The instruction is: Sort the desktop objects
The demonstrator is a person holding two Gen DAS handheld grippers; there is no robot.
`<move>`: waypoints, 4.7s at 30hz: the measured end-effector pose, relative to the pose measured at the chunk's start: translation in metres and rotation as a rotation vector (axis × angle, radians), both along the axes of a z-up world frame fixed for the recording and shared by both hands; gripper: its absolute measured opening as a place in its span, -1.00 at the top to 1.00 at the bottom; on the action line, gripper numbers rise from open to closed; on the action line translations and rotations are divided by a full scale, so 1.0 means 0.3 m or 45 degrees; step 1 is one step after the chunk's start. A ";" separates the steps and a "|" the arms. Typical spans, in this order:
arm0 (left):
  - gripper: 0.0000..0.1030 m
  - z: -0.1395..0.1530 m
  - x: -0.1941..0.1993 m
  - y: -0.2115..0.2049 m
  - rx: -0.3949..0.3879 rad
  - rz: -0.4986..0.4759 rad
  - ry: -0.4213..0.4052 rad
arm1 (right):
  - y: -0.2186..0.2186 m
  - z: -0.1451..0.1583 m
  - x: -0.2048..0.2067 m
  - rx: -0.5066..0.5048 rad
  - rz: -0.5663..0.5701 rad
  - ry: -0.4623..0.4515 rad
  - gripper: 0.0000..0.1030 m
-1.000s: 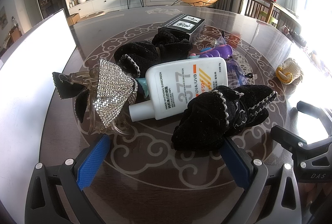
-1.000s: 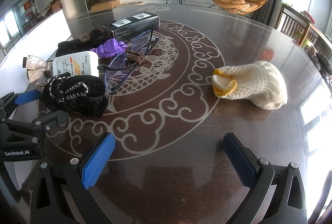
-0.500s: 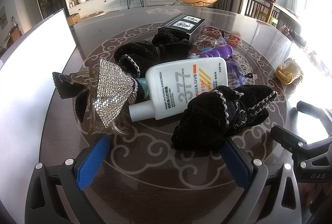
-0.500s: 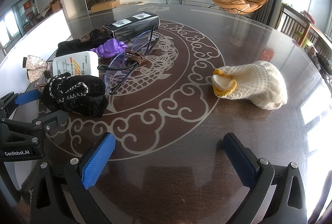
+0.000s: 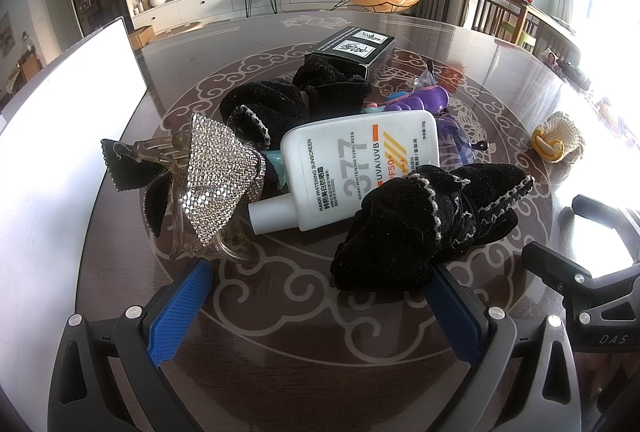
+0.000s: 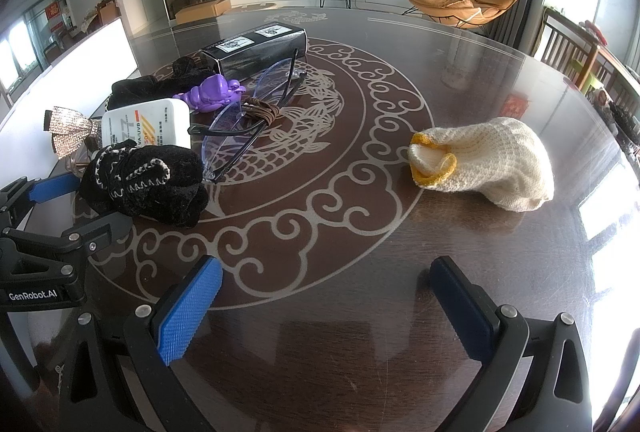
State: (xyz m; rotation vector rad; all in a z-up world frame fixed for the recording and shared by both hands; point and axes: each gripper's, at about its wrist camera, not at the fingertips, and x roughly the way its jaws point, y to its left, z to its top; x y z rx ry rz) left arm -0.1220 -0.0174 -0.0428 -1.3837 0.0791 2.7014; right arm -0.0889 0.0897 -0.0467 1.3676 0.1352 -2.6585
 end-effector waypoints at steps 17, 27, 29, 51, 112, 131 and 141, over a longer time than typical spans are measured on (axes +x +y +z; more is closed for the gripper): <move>-1.00 0.085 0.219 -0.135 0.131 -0.033 -0.014 | -0.004 0.001 0.003 -0.008 0.001 0.001 -1.00; -0.97 0.145 -0.088 -0.192 0.114 0.086 0.049 | -0.002 0.005 0.009 -0.008 0.001 0.001 -1.00; -0.36 0.105 -0.122 -0.207 0.144 0.075 0.041 | -0.003 0.004 0.010 -0.006 0.001 0.001 -1.00; -0.73 0.045 0.265 -0.195 0.099 0.016 0.083 | -0.003 0.006 0.014 -0.003 0.000 0.000 -1.00; -0.76 0.245 0.473 -1.137 0.194 0.530 -0.046 | -1.209 0.355 0.329 -0.279 0.901 -0.097 -0.62; -1.00 0.548 0.554 -0.704 0.157 0.300 0.472 | -0.137 0.074 0.179 0.135 0.143 0.152 -1.00; -1.00 0.525 0.459 -0.191 0.266 -0.116 0.362 | -0.007 0.019 0.142 0.076 0.029 0.051 -1.00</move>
